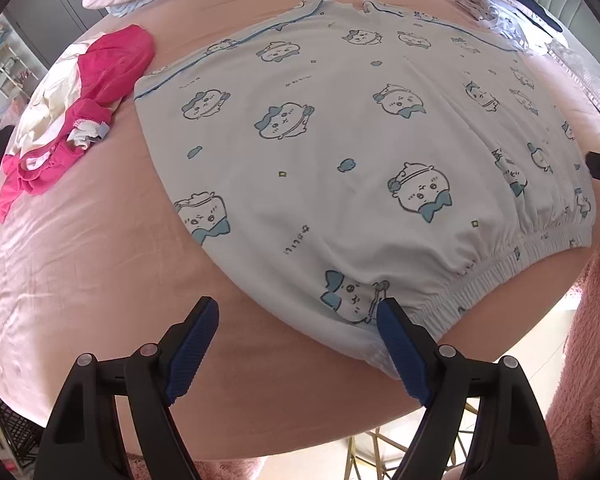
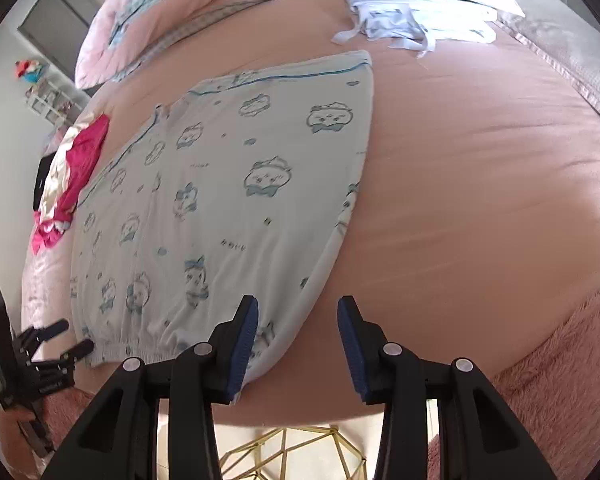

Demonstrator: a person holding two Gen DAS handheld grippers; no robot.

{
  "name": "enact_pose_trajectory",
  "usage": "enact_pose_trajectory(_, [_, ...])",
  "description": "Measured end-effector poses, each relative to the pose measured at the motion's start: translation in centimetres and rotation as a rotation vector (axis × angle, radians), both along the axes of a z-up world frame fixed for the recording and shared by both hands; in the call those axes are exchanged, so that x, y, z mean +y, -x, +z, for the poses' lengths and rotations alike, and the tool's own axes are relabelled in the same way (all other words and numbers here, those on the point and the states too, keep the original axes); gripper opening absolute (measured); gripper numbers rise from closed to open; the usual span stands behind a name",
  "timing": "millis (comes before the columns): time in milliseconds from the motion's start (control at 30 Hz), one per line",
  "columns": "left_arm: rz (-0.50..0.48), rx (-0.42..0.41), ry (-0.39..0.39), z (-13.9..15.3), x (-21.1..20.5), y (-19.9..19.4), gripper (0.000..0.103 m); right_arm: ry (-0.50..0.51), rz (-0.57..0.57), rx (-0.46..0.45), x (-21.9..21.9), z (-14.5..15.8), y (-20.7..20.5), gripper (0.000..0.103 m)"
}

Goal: Fold clothes

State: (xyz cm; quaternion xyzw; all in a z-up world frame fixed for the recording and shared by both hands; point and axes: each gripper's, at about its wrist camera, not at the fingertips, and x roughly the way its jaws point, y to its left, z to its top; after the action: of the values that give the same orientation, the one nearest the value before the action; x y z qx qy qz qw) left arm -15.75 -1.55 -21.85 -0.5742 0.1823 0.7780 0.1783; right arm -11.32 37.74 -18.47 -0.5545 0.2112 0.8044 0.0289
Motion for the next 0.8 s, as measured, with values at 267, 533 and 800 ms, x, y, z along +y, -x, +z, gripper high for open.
enact_pose_trajectory(267, [0.084, 0.001, -0.081, 1.3, -1.0, 0.5, 0.081, 0.062, 0.003, -0.016, 0.4, -2.1, 2.7, 0.016])
enact_pose_trajectory(533, [0.136, 0.004, -0.124, 1.9, -2.7, 1.4, 0.081, 0.073, 0.102, 0.059, -1.4, 0.3, 4.7, 0.004])
enact_pose_trajectory(800, [0.195, -0.005, -0.177, 2.3, -4.5, 0.5, 0.081, 0.172, 0.334, 0.169, -12.9, 3.8, 10.3, 0.004])
